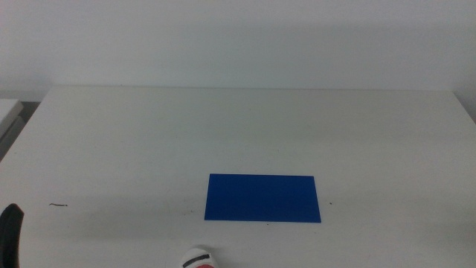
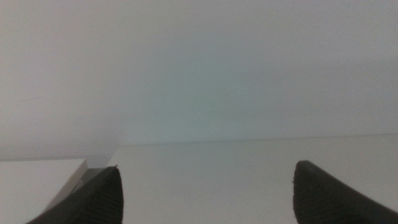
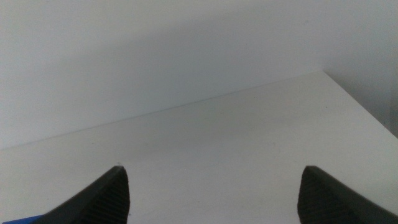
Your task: Use one arm to grab the shoe from the table and place it on the mat.
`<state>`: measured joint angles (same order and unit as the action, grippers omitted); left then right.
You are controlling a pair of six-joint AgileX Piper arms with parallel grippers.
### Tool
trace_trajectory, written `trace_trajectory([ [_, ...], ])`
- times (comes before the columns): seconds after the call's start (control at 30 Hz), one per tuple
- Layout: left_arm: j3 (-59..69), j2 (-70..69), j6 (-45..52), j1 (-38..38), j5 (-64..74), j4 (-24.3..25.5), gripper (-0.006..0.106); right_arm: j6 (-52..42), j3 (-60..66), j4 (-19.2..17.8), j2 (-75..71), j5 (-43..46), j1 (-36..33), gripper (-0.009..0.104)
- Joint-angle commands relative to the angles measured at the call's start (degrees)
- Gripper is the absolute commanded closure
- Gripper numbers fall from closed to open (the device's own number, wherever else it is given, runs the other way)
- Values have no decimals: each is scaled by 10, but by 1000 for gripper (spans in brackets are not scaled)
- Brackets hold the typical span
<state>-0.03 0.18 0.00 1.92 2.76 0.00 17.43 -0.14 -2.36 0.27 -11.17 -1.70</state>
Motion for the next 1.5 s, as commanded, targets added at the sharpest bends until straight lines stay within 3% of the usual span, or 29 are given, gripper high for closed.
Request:
trace_trajectory([
  [0.0,0,-2,0,4,-2,0,7,-2,1,-4,-3,5,-1,16],
  [0.27,-222,132,0,23,216,-34,7,-2,1,-4,-3,5,-1,16],
  [0.5,-453,246,0,92,459,-35,7,-2,1,-4,-3,5,-1,16],
  [0.67,-550,307,0,141,544,-34,7,-2,1,-4,-3,5,-1,16],
  [1.03,-606,410,-44,242,605,-34,7,-2,1,-4,-3,5,-1,16],
  [1.47,-606,493,-248,393,608,9,7,-2,1,-4,-3,5,-1,16],
])
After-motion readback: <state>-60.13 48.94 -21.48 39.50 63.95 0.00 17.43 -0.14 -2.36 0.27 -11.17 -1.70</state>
